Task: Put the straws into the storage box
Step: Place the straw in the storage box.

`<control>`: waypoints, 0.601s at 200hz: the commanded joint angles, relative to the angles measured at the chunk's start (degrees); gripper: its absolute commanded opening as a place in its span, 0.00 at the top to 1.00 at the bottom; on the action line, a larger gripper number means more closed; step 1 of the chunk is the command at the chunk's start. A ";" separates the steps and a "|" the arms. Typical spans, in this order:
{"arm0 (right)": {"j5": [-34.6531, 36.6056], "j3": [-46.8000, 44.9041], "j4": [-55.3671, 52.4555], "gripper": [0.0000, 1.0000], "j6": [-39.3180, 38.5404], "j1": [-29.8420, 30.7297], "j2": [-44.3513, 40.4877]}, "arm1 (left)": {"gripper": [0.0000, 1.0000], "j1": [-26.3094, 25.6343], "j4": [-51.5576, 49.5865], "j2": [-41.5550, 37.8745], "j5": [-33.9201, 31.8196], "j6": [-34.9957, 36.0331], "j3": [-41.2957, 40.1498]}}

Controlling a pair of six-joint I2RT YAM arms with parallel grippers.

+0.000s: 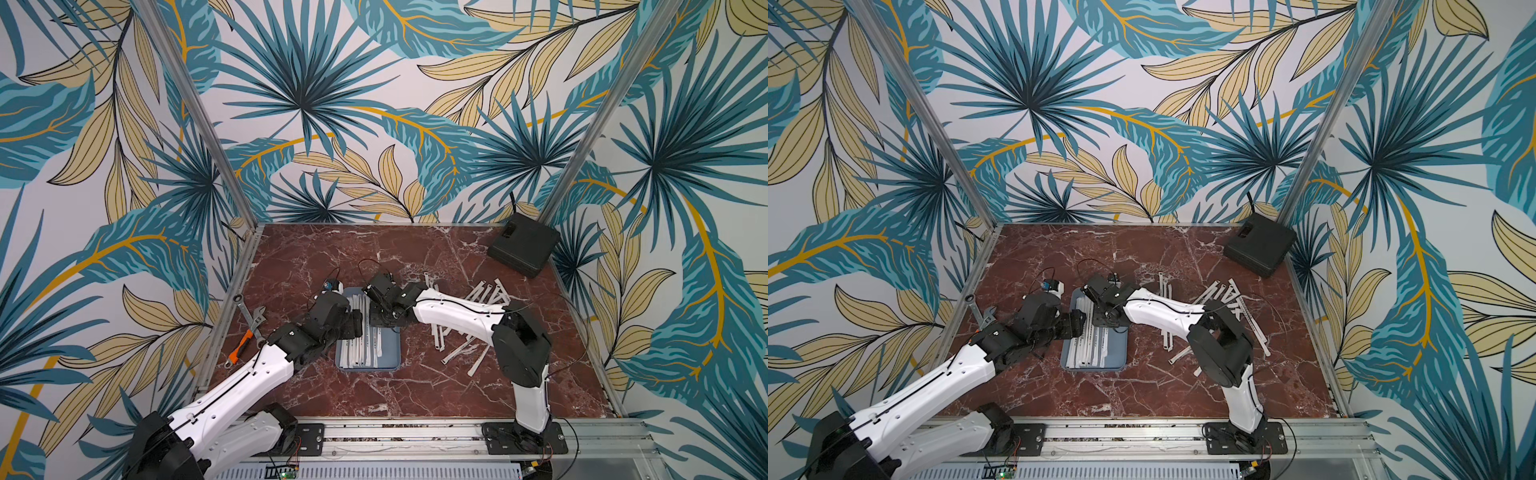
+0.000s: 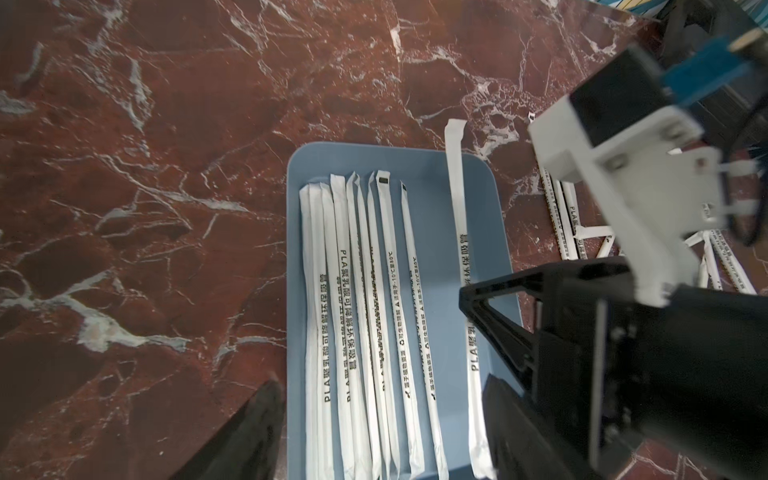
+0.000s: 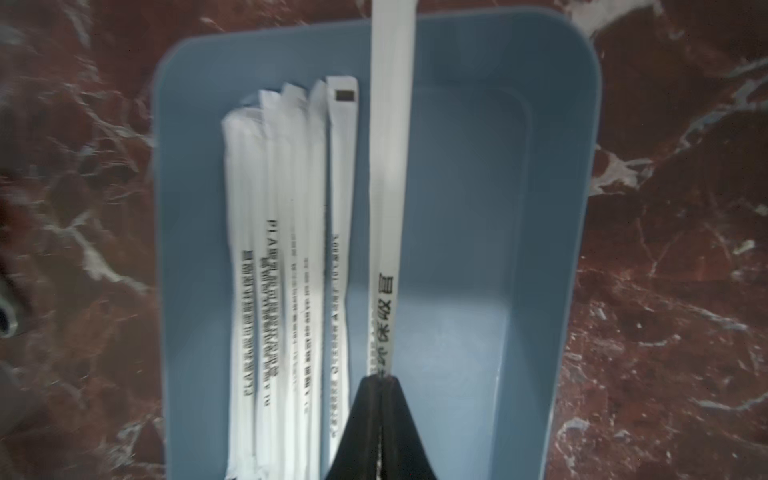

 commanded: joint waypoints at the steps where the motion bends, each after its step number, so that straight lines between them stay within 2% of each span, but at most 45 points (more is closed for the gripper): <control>1: 0.43 0.30 -2.56 0.92 0.75 -0.20 2.02 | 0.20 0.16 2.15 0.57 2.49 -1.26 -2.31; 31: -4.06 1.33 -1.75 0.92 1.25 0.05 6.05 | 0.20 0.19 2.74 2.21 3.32 -1.02 -1.53; 120: -4.94 5.22 -2.72 0.91 0.15 0.66 9.83 | 0.20 0.14 3.14 2.32 3.27 -1.00 -1.70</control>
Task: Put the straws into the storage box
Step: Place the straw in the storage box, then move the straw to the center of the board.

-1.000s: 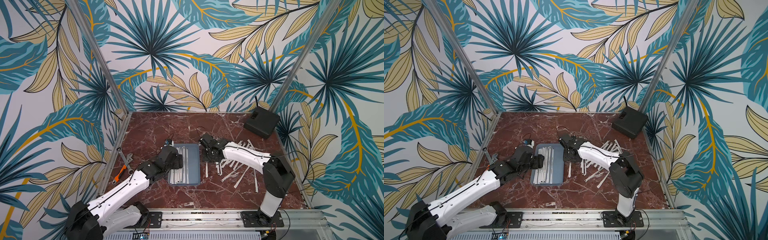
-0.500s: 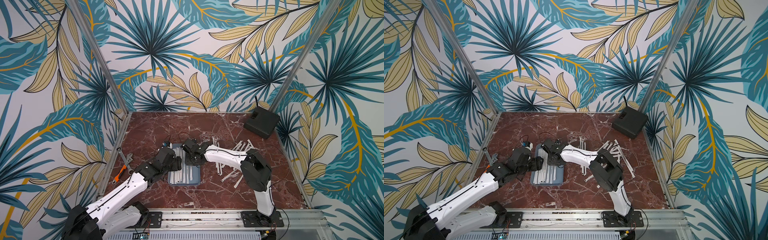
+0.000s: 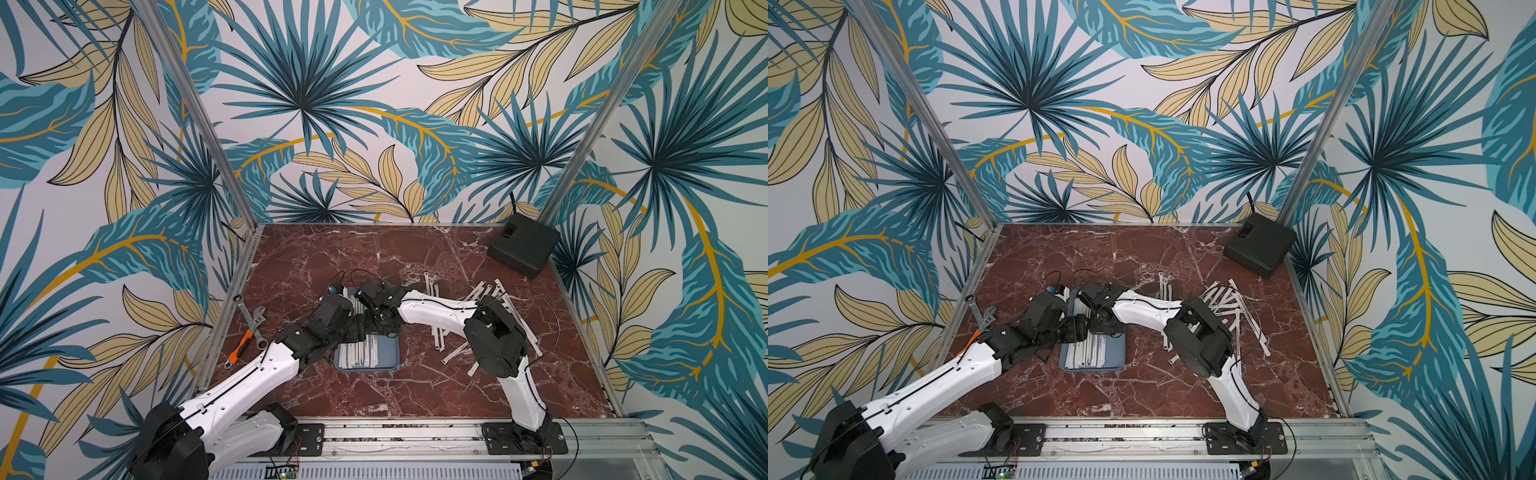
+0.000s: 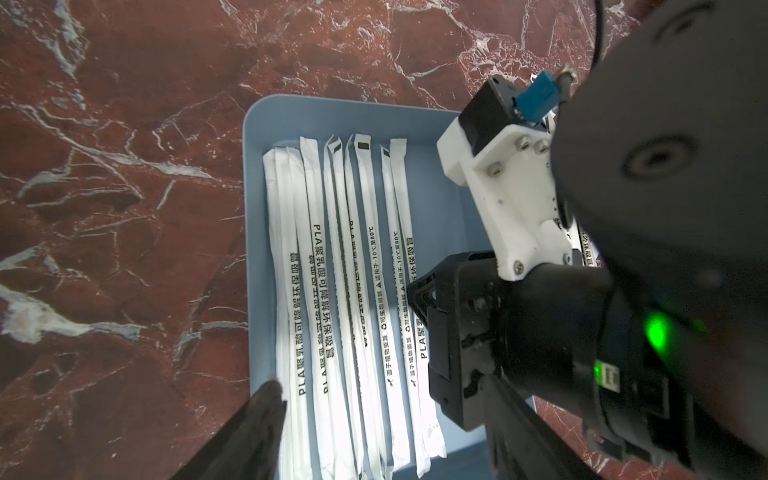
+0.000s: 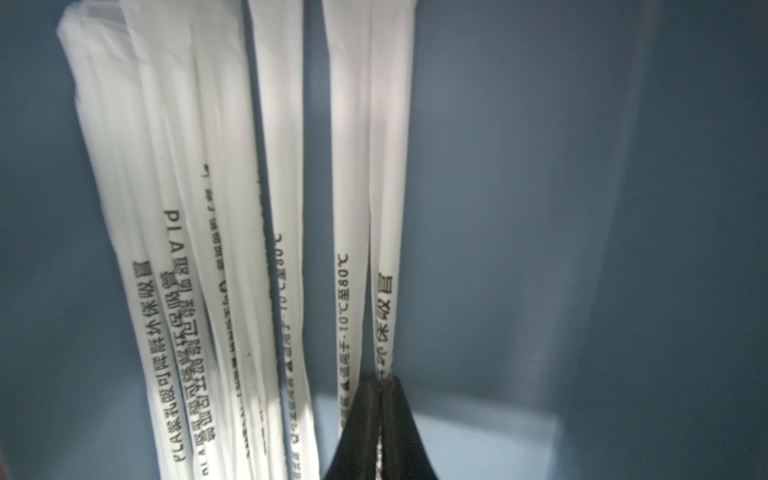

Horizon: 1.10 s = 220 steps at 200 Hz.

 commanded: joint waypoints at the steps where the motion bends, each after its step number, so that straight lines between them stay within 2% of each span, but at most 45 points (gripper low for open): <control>1: -0.52 0.15 -1.50 0.91 -0.48 0.35 1.65 | 0.20 0.18 1.37 -0.05 0.39 0.00 -0.48; 85: -1.03 3.15 -3.86 0.87 -3.93 0.36 2.87 | 0.20 0.16 0.74 -0.38 0.05 0.35 0.40; 134: -0.44 -1.50 -4.34 0.75 -5.23 -0.28 -8.51 | 0.21 -0.20 -1.52 -1.42 -0.91 1.18 2.39; 154: 1.21 -6.19 -4.40 0.74 -5.62 -2.86 -14.70 | 0.21 -1.51 -2.21 -0.45 -2.45 1.57 3.82; 168: 7.84 -11.04 -4.39 0.72 -6.58 -4.95 -19.02 | 0.21 -2.64 -2.45 0.66 -3.47 1.79 5.02; 175: 11.23 -13.52 -4.33 0.72 -7.17 -8.05 -20.50 | 0.21 -3.34 -2.16 1.20 -3.90 1.84 5.54; 196: 11.64 -18.33 -4.33 0.71 -8.04 -14.04 -20.98 | 0.21 -5.84 -0.64 3.41 -3.97 1.47 7.38; 220: 14.01 -19.25 -4.38 0.67 -9.53 -16.62 -19.83 | 0.21 -9.56 1.54 7.56 -3.02 0.53 9.24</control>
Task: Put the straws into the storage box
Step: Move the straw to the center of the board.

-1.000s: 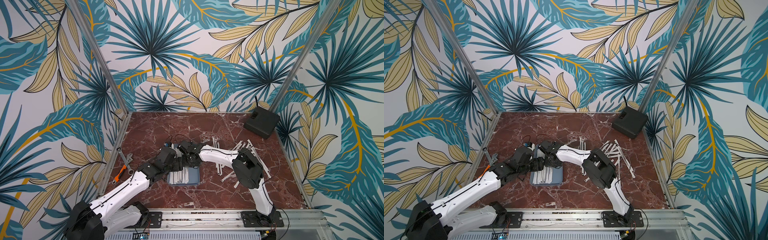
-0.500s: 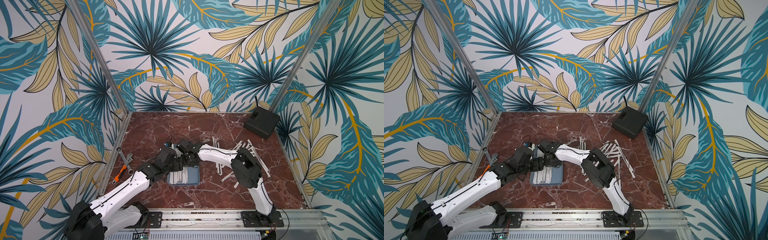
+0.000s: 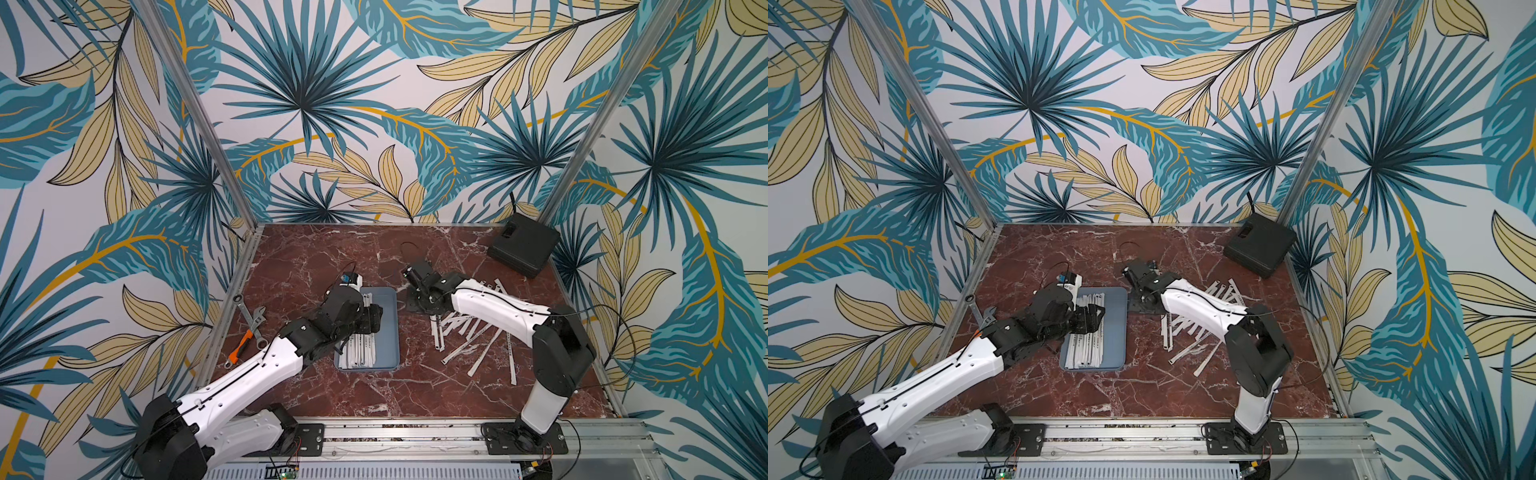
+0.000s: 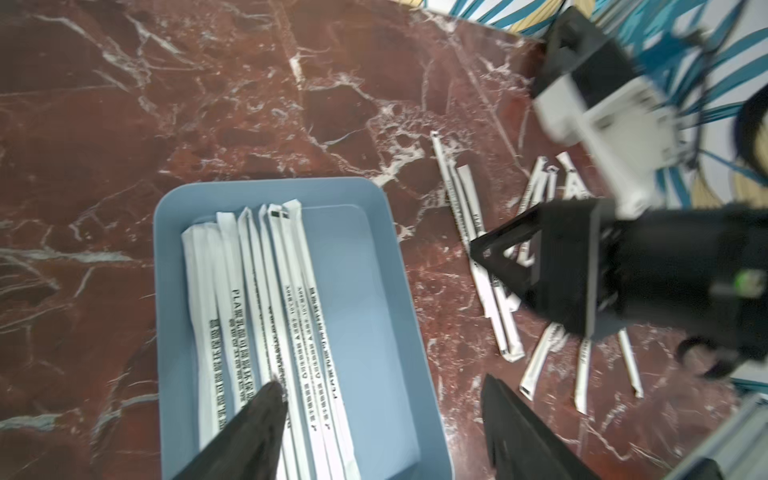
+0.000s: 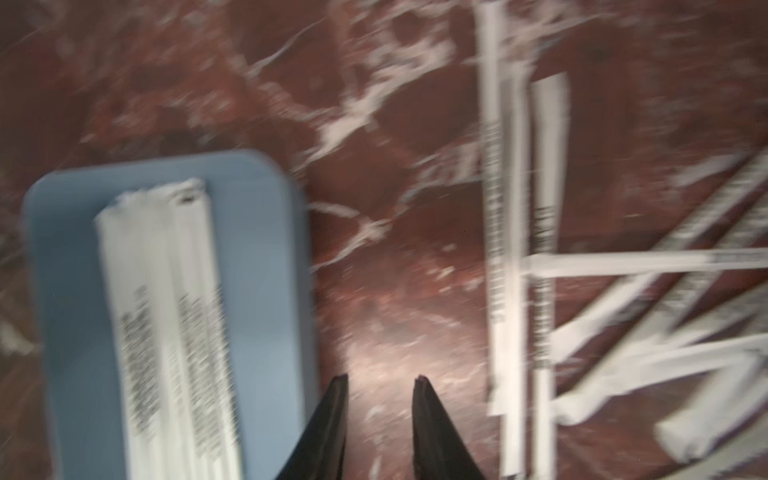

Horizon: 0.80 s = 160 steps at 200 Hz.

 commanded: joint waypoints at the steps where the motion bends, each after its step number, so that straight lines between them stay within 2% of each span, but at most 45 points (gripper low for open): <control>1: 4.89 -2.41 -3.17 0.67 -2.44 -1.51 2.18 | 0.21 -3.28 -1.45 3.97 -1.83 -0.06 2.52; 34: 5.23 0.87 -2.58 0.66 -4.17 -3.26 8.23 | 0.21 -5.93 1.56 7.77 -1.20 -2.05 2.33; 97: 3.46 6.20 -2.03 0.70 -4.64 -4.24 16.64 | 0.20 -6.07 -0.54 6.99 -3.91 -1.28 1.00; 125: -1.46 3.57 -0.15 0.77 -2.70 -2.47 15.81 | 0.20 -6.01 -0.51 6.25 -4.78 -1.51 0.12; 160: -3.24 -1.11 -1.12 0.79 -0.95 2.40 9.61 | 0.20 -5.90 -0.76 5.87 -6.69 -0.71 0.10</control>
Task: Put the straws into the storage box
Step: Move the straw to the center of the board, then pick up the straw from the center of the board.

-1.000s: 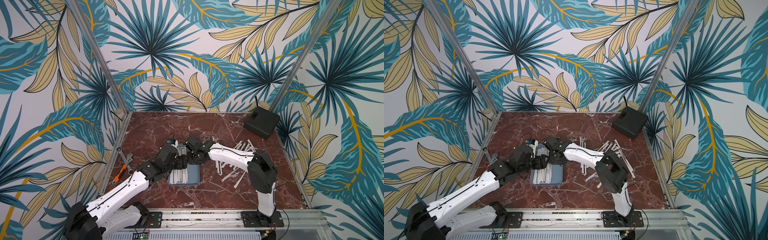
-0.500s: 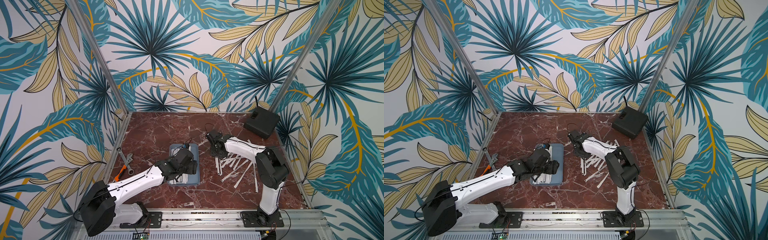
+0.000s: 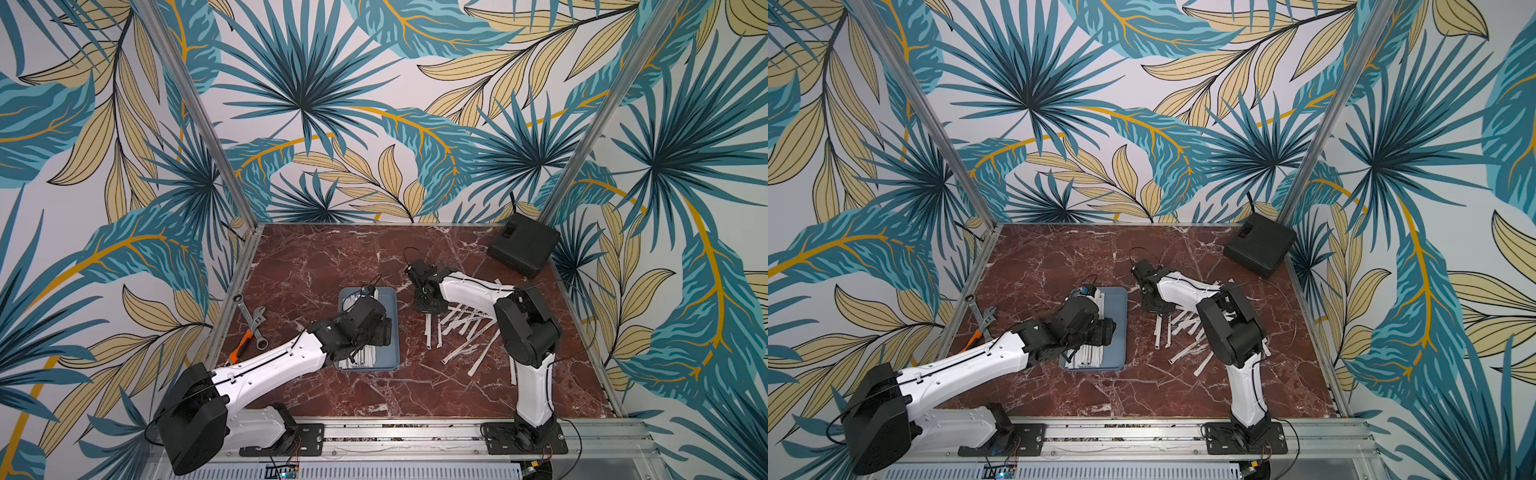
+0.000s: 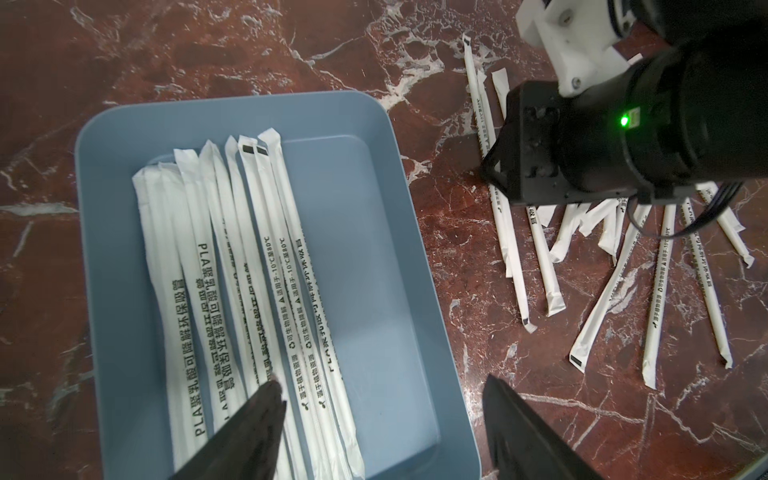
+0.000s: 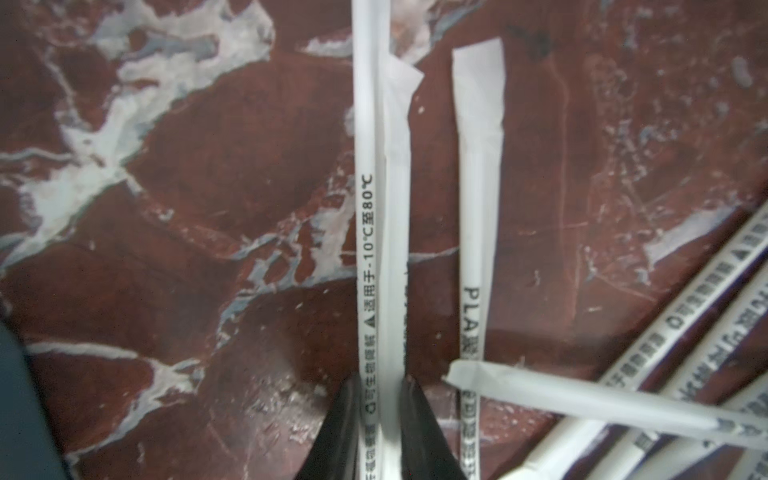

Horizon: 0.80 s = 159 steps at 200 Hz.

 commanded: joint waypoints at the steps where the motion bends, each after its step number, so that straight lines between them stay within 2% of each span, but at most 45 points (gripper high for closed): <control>1: -4.96 -4.61 -2.13 0.79 1.98 4.02 -4.02 | 0.20 0.02 -0.56 -1.29 -2.40 0.84 0.06; 12: -5.83 -6.37 -2.48 0.77 2.18 4.49 -7.19 | 0.20 0.14 -0.49 -1.52 -2.73 1.07 0.08; 28: -5.37 -8.39 -2.46 0.67 1.64 4.38 -11.44 | 0.19 0.24 -0.46 -1.79 -2.82 1.40 0.07; 37: -4.76 -8.21 -2.70 0.61 0.11 4.40 -12.32 | 0.20 0.25 -0.25 -1.80 -2.90 1.60 -0.13; 46: -3.02 -7.06 -3.72 0.60 -1.43 4.35 -11.53 | 0.19 0.25 -0.11 -1.73 -2.86 1.73 -0.29; 53: -1.71 -5.71 -5.30 0.62 -1.71 4.33 -10.27 | 0.19 0.25 -0.05 -1.63 -2.78 1.73 -0.40; 78: -2.98 -3.85 -4.44 0.80 -1.39 4.87 -8.24 | 0.19 0.33 -1.31 -1.49 -2.40 1.40 -0.30; 88: -2.99 -3.26 -3.74 0.83 -0.72 5.04 -7.91 | 0.19 0.28 -1.43 -1.75 -2.59 1.10 -0.72; 108: -0.65 -2.41 -3.04 0.84 0.19 4.93 -6.67 | 0.19 0.30 -0.52 -2.37 -3.12 0.50 -2.02; 159: -1.43 -1.74 -1.90 0.80 0.36 4.66 -1.57 | 0.19 0.42 -0.66 -2.68 -2.91 0.24 -2.31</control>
